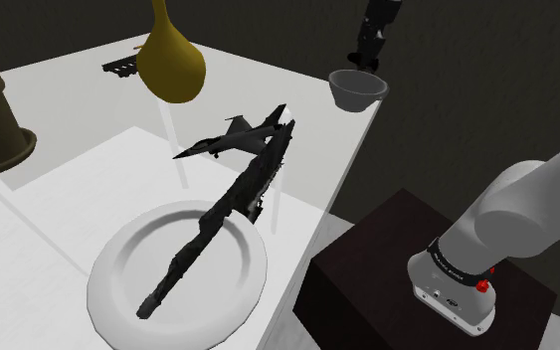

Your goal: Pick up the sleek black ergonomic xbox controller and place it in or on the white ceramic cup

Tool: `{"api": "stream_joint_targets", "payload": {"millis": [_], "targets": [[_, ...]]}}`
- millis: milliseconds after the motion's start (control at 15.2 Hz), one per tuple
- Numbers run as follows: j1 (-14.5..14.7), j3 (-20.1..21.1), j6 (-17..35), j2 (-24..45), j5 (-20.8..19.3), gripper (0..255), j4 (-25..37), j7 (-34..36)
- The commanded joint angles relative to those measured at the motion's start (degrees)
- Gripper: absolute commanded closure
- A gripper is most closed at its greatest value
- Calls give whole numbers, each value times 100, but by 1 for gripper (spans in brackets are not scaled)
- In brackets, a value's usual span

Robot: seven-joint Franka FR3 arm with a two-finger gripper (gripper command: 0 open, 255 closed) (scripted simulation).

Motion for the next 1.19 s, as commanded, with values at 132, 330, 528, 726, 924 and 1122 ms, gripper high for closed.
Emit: {"api": "stream_joint_targets", "payload": {"millis": [132, 330, 528, 726, 924, 1122], "targets": [[-8, -13, 308, -6, -6, 255, -310, -10], [-12, -22, 539, 4, -7, 255, -531, -16], [-13, -25, 613, 10, -7, 255, -600, -18], [-13, -25, 613, 10, -7, 255, -600, -18], [-13, -25, 613, 10, -7, 0, -600, -18], [-13, -25, 613, 10, -7, 0, -600, -18]]}}
